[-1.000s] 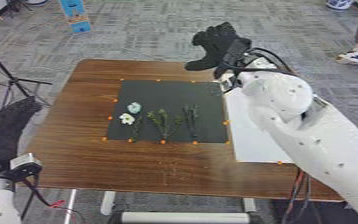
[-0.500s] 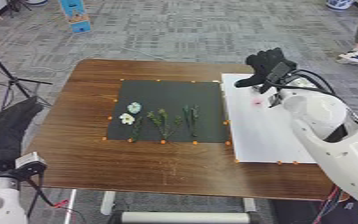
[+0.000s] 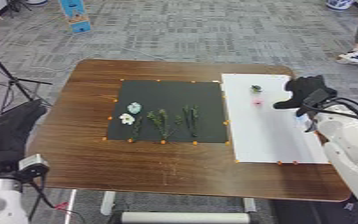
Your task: Arrange flowers
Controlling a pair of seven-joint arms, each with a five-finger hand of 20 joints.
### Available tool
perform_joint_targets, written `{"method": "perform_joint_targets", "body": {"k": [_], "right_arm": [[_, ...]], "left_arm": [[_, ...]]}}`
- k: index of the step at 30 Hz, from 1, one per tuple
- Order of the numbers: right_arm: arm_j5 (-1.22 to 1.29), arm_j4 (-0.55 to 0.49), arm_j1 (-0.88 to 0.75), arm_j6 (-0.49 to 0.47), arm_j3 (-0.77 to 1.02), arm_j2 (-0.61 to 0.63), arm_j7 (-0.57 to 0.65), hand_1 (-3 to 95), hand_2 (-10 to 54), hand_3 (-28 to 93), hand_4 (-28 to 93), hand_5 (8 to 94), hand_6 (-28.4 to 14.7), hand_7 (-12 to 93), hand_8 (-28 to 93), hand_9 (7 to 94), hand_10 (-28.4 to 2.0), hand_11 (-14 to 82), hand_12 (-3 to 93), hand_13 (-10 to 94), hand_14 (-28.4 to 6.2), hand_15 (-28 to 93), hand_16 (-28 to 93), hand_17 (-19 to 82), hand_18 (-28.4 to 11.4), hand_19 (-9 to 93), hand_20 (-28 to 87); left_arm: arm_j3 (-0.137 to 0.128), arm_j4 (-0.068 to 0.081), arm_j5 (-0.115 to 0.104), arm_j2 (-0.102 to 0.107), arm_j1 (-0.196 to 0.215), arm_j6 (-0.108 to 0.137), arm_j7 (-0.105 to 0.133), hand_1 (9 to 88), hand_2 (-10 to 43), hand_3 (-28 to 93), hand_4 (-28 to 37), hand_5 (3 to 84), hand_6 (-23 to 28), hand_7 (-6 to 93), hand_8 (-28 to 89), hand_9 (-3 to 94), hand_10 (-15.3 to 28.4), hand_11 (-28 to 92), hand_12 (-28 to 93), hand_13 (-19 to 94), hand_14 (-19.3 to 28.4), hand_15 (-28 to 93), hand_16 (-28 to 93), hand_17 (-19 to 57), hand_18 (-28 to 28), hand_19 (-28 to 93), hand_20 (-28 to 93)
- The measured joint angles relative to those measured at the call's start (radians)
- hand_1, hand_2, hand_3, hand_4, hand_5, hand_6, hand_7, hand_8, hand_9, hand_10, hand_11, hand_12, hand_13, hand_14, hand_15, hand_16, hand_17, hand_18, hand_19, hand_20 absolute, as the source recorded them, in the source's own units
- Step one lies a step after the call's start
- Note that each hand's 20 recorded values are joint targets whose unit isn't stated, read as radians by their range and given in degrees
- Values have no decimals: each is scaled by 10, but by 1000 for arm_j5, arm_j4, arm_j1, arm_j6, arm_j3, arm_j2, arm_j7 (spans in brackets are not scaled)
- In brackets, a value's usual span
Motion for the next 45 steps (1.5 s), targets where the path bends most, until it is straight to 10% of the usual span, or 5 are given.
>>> {"method": "perform_joint_targets", "body": {"k": [25, 35, 45], "right_arm": [[-118, 156, -40, -52, 85, -57, -32, 287, -92, 652, -176, 596, -23, 167, -70, 770, -127, 218, 241, 770, -115, 381, 348, 348, -240, 669, 540], [-141, 201, -9, -24, 54, -69, -25, 516, 67, 470, -189, 721, 12, 218, 55, 859, -106, 244, 250, 837, -79, 427, 384, 402, -228, 747, 547], [-164, 192, -2, -12, 23, -53, -23, 552, 89, 477, -204, 740, 3, 225, 112, 862, -94, 297, 280, 830, -71, 501, 402, 404, -227, 771, 563]], "left_arm": [[13, -9, 5, -6, -10, 5, -9, 225, -6, 733, -269, 505, 53, 119, -76, 478, 132, 170, 108, 336, 129, 95, -10, 66, 76, 41, 155], [13, -10, 2, -10, -8, 4, -7, 225, -5, 732, -270, 505, 53, 117, -75, 478, 132, 169, 108, 337, 130, 96, -9, 66, 76, 40, 155], [12, -11, 1, -10, -6, 4, -8, 225, -5, 730, -270, 505, 54, 117, -75, 478, 132, 168, 108, 337, 130, 96, -9, 65, 76, 40, 155]]}}
